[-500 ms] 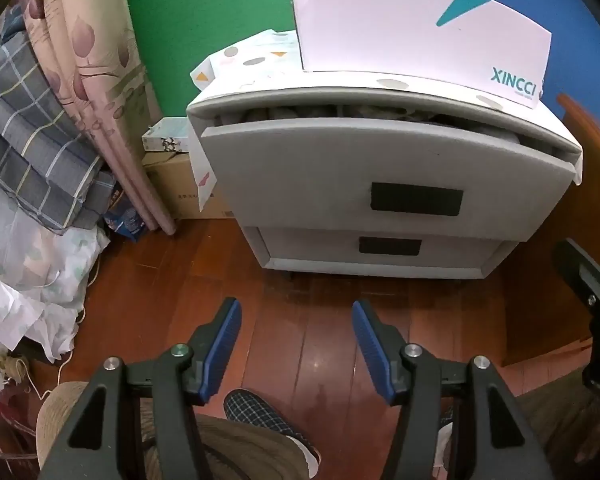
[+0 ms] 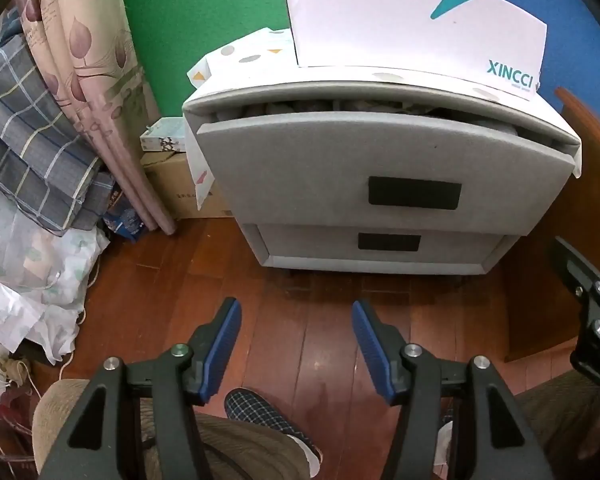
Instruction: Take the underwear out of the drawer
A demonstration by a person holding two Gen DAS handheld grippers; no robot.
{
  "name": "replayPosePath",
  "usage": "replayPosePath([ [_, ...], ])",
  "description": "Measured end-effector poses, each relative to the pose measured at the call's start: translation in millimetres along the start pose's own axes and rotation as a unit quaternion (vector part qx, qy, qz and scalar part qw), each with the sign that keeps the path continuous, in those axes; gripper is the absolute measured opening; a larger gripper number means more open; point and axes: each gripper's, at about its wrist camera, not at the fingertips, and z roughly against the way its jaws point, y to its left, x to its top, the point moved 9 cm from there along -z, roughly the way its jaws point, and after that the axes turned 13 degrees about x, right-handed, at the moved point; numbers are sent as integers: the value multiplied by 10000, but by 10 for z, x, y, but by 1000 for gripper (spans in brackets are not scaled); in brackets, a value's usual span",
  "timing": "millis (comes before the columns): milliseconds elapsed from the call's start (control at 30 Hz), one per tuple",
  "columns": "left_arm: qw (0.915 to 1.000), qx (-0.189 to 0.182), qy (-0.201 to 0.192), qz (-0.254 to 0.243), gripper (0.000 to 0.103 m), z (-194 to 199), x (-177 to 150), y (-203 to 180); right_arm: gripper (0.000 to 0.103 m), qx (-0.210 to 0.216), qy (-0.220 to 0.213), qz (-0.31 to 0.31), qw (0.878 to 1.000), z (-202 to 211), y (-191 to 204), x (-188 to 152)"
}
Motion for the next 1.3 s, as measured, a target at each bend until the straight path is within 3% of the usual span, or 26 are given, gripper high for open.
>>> replayPosePath([
  [600, 9996, -164, 210, -55, 59, -51, -105, -107, 102, -164, 30, 85, 9998, -24, 39, 16],
  [1300, 9997, 23, 254, 59, 59, -16, -69, 4, 102, -289, 40, 164, 9994, -16, 58, 20],
])
